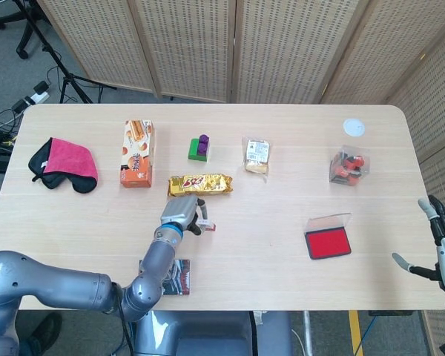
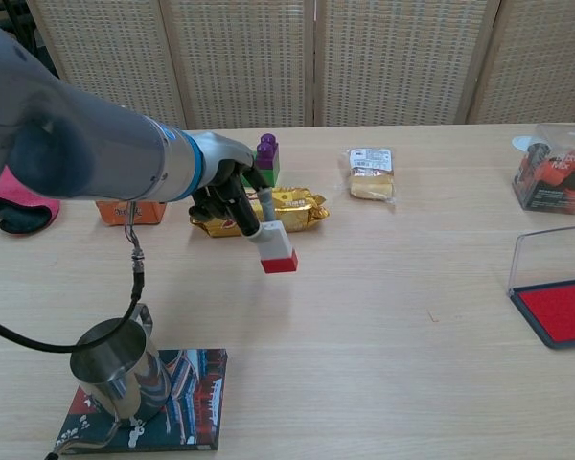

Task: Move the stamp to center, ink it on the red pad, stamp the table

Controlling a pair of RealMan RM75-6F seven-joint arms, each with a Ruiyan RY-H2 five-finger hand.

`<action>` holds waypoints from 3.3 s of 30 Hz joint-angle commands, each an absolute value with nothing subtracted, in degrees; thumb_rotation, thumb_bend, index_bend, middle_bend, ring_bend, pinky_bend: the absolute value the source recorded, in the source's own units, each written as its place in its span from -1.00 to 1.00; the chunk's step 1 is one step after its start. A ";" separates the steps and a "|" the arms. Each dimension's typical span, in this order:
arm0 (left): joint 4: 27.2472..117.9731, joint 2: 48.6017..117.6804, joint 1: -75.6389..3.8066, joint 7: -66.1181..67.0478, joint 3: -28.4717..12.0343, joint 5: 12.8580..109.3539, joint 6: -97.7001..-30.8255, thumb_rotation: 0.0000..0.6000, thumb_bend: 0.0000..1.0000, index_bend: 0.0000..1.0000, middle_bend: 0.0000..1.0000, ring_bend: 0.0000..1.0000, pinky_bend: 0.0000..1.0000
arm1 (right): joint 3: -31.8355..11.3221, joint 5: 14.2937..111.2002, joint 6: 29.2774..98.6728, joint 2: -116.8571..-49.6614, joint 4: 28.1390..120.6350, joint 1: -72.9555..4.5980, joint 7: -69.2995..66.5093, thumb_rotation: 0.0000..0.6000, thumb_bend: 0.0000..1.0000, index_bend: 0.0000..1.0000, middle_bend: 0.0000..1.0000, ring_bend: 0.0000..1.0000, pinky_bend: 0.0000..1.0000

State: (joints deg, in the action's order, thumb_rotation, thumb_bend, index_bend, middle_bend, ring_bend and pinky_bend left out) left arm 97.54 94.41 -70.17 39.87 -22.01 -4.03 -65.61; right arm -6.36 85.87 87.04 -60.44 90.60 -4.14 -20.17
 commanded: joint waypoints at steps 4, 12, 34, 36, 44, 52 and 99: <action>94.45 97.29 -71.40 41.22 -22.88 -4.34 -65.97 1.00 -0.27 0.15 0.95 1.00 0.87 | -6.60 85.46 86.61 -60.15 90.24 -4.31 -21.27 1.00 -1.00 -0.98 -1.00 -1.00 -1.00; 92.71 99.01 -71.24 42.29 -22.67 -2.30 -67.50 1.00 -0.27 0.15 0.96 1.00 0.87 | -6.57 85.70 86.84 -59.94 90.36 -4.22 -21.78 1.00 -1.00 -0.98 -1.00 -1.00 -1.00; 86.88 103.25 -69.02 43.71 -23.10 -1.25 -65.07 1.00 -0.28 0.15 0.95 1.00 0.87 | -6.58 85.58 86.43 -59.85 90.11 -4.38 -22.40 1.00 -1.00 -0.98 -1.00 -1.00 -1.00; 86.58 103.56 -68.94 43.88 -23.14 -1.24 -64.98 1.00 -0.28 0.15 0.95 1.00 0.86 | -6.57 85.60 86.42 -59.85 90.12 -4.39 -22.39 1.00 -1.00 -0.98 -1.00 -1.00 -1.00; 85.33 104.85 -68.56 44.37 -23.30 -0.64 -64.89 1.00 -0.30 0.15 0.95 1.00 0.86 | -6.53 85.63 86.21 -59.84 90.04 -4.49 -22.63 1.00 -1.00 -0.98 -1.00 -1.00 -1.00; 85.80 104.69 -67.93 45.47 -23.38 -0.75 -64.73 1.00 -0.39 -0.22 0.95 1.00 0.86 | -6.48 85.82 86.37 -59.76 90.04 -4.44 -22.96 1.00 -1.00 -0.98 -1.00 -1.00 -1.00; 100.38 55.55 -23.24 -0.31 -11.41 61.08 -69.09 1.00 -0.93 -1.00 -1.00 -1.00 -1.00 | -11.84 77.06 72.72 -61.09 99.25 -15.30 5.54 1.00 -1.00 -1.00 -0.12 -0.05 0.19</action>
State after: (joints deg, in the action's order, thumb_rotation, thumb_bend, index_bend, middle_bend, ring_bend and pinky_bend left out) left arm 98.56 57.21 -24.29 -1.21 -11.89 61.62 -67.84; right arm -10.14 79.17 76.90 -62.72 95.61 -11.95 1.31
